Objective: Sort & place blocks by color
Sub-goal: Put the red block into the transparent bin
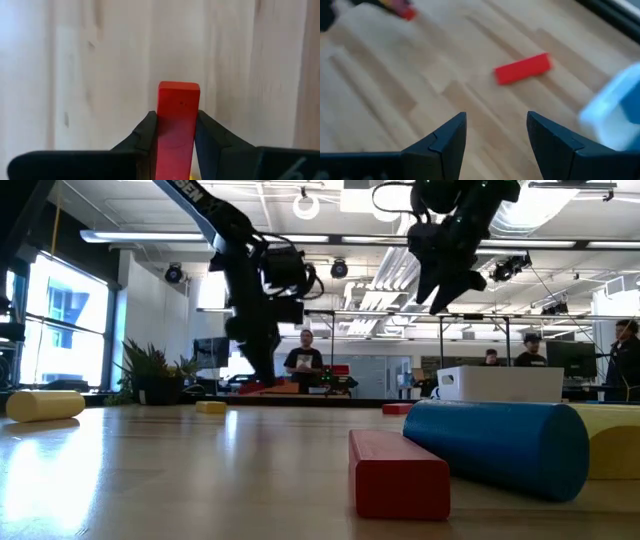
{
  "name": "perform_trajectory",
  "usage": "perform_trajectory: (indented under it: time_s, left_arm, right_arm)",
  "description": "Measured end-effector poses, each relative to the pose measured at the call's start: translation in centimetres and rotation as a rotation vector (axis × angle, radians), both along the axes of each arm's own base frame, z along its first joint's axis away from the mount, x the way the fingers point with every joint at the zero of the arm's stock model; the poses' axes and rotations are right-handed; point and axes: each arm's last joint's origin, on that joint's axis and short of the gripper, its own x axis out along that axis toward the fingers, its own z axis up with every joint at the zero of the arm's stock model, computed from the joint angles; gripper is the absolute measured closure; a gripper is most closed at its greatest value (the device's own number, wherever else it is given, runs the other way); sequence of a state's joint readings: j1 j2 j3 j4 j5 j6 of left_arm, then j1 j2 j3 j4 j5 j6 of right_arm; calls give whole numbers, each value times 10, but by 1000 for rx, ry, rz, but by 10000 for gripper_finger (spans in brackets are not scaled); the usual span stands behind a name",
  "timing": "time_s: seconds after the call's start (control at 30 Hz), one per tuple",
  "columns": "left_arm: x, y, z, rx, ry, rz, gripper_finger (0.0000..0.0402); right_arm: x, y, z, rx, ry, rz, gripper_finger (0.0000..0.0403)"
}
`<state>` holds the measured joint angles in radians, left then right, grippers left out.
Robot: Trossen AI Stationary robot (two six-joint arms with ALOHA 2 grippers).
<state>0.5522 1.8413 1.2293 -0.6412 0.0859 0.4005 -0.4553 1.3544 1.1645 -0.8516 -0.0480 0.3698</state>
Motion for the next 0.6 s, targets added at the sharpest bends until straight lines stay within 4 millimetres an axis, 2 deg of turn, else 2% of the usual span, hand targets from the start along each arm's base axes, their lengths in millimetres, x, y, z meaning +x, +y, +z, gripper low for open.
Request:
perform_trajectory:
  time_s: [0.2, 0.6]
  left_arm:
    - [3, -3, 22, -51, -162, 46, 336]
    - [18, -1, 75, -163, -635, 61, 336]
  right_arm:
    - [14, 19, 3, 45, -89, 125, 208]
    - [35, 45, 14, 49, -275, 301, 208]
